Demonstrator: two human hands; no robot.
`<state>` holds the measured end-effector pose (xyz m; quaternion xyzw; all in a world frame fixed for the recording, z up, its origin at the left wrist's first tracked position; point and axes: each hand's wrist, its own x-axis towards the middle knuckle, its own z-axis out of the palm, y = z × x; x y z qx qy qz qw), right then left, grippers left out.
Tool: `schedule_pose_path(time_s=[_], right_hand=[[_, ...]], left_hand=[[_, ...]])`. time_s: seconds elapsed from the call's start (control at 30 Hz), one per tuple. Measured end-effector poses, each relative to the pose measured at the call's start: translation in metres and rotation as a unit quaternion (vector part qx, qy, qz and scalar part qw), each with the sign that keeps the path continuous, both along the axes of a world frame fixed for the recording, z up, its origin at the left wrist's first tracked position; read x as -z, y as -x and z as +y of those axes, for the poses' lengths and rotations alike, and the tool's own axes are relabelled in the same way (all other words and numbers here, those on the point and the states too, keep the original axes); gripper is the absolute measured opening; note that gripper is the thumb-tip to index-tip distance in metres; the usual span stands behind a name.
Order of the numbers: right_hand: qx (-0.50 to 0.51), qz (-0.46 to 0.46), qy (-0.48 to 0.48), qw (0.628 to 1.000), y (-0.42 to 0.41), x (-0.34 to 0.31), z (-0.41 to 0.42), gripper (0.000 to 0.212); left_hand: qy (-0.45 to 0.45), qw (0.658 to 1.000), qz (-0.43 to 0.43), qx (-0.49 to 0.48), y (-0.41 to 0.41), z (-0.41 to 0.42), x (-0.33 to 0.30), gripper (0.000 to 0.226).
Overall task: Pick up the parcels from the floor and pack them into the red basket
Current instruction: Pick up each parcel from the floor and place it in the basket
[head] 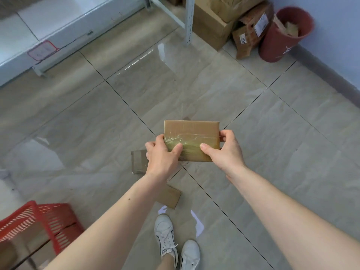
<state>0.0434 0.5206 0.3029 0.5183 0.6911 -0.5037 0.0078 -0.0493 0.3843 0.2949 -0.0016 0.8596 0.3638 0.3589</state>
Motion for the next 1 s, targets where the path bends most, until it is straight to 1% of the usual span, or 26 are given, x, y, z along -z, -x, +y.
schedule_pose_path(time_s=[0.1,0.17,0.37,0.6,0.87,1.0], right_hand=[[-0.041,0.006,0.003,0.999,0.002,-0.005,-0.028,0.055],[-0.07,0.008,0.004,0.997,0.004,-0.007,-0.049,0.057],[-0.17,0.02,-0.001,0.985,0.022,-0.012,-0.126,0.052],[-0.283,0.012,-0.005,0.959,0.042,-0.018,-0.242,0.049],[-0.351,0.008,-0.024,0.936,0.055,-0.024,-0.41,0.042],[-0.357,0.009,-0.009,0.934,0.057,-0.021,-0.498,0.039]], left_hand=[[-0.003,0.999,-0.008,-0.041,-0.008,-0.034,-0.005,0.057],[-0.007,0.997,-0.012,-0.075,-0.014,-0.06,-0.008,0.057],[-0.015,0.984,0.001,-0.176,-0.025,-0.148,-0.017,0.035],[0.005,0.961,0.005,-0.278,-0.038,-0.267,-0.024,0.03],[0.024,0.934,0.005,-0.357,-0.045,-0.429,-0.034,0.048],[0.017,0.924,0.012,-0.382,-0.052,-0.516,-0.034,0.048]])
